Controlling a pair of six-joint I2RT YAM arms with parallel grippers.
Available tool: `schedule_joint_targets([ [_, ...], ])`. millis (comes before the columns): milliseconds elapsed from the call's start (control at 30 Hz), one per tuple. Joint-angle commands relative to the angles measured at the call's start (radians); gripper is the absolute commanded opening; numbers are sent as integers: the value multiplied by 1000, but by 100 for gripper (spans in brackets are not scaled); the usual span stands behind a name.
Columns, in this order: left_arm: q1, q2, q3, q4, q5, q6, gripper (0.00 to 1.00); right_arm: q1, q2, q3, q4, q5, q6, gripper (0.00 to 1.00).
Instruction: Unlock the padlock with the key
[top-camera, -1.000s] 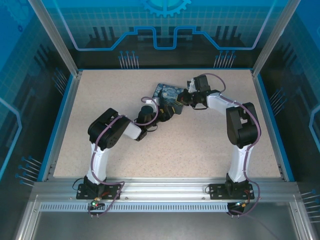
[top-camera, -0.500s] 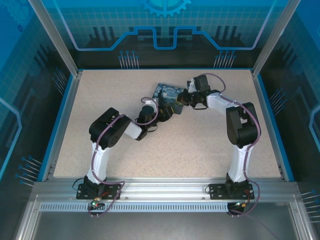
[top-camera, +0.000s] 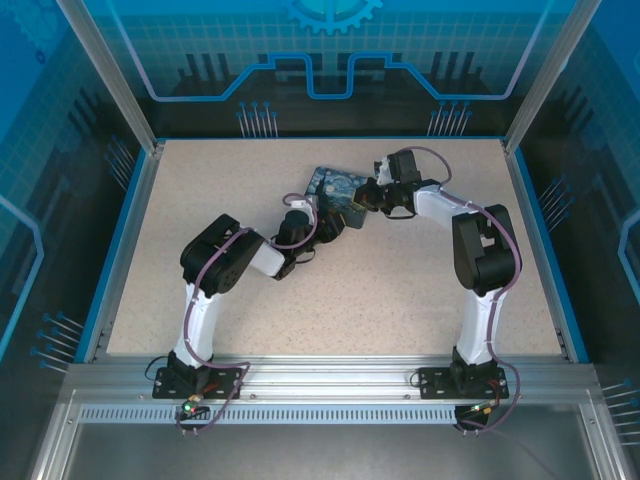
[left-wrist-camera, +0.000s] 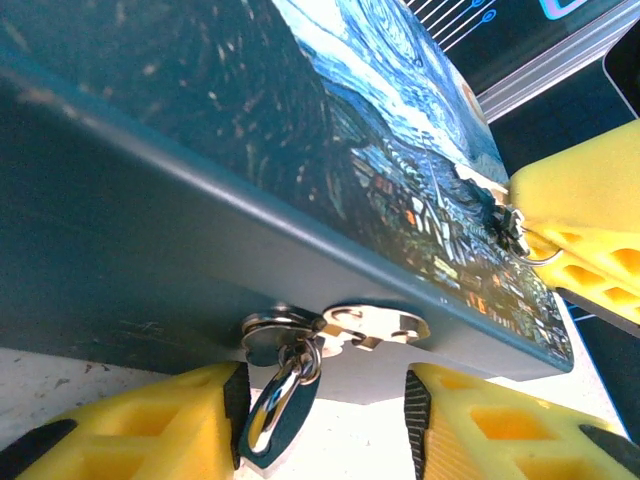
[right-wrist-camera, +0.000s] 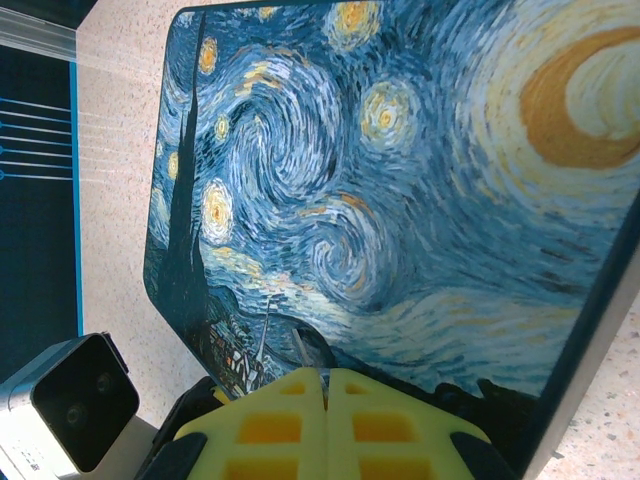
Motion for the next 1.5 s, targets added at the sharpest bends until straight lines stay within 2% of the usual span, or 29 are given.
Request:
schedule_joint_targets([
  [0, 3, 29, 7, -21, -8, 11, 45, -11, 43, 4, -59, 4, -13, 0],
  [300, 2, 30, 10, -47, -16, 12, 39, -12, 42, 2, -57, 2, -11, 0],
  [500, -4, 25, 31, -97, -14, 31, 31, -10, 45, 1, -56, 0, -10, 0],
  [867, -11, 16, 52, -170, -32, 54, 30, -12, 48, 0, -55, -2, -8, 0],
  [1467, -16, 18, 69, -192, -40, 53, 14, -14, 42, 1, -56, -5, -8, 0],
])
